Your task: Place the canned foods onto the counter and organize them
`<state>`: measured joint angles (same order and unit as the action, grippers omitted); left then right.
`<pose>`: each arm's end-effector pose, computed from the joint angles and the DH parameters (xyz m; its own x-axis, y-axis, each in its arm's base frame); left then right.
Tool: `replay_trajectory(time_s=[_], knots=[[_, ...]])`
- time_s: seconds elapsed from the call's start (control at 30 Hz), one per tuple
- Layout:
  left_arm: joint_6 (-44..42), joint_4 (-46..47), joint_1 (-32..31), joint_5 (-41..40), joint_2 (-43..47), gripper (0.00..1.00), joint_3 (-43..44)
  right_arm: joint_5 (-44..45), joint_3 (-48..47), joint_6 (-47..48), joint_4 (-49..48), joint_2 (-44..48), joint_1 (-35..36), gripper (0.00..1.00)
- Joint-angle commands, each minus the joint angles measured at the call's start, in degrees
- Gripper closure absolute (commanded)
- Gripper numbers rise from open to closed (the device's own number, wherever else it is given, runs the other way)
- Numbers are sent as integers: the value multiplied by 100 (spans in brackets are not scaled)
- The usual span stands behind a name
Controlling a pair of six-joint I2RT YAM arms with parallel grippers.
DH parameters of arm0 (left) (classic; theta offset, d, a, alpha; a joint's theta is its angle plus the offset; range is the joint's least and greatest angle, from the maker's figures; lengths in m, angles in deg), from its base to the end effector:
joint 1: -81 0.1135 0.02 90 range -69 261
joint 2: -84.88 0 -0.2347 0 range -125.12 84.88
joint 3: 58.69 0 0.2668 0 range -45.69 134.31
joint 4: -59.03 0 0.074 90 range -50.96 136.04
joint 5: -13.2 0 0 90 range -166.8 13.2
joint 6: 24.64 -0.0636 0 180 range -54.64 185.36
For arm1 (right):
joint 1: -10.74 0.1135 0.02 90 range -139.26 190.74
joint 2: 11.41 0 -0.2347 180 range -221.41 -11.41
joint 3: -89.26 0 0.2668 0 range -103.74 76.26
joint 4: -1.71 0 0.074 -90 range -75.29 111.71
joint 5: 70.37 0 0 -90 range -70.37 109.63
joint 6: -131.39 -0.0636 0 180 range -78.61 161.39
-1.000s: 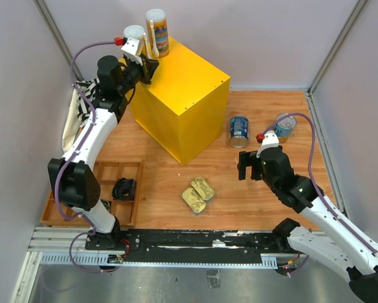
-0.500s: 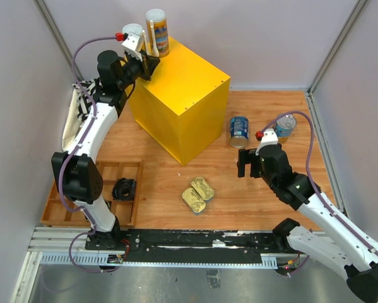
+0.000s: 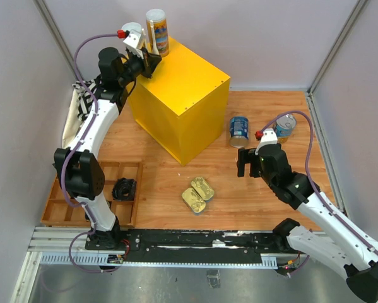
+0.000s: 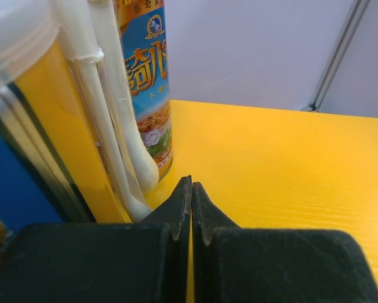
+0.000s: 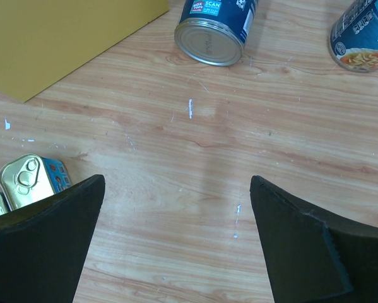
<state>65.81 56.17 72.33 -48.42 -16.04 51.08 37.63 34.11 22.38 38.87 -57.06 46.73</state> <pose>0.4475 -0.0988 0.3986 0.0984 -0.0220 -0.9949 0.6007 0.7984 0.0418 0.2043 0.1241 0.2629 -0.4650 0.0451 -0.8841 -0.1967 0.9685 0.1529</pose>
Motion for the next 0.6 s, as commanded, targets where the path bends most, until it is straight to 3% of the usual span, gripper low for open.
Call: replay_trajectory(time_s=[0.0,0.57], knots=[[13,33,121,101,-119,100,259,-7,-79,28,-134,-55,-120,2],[83,31,269,431,-248,100,410,-75,-192,-38,-250,-295,-119,2]])
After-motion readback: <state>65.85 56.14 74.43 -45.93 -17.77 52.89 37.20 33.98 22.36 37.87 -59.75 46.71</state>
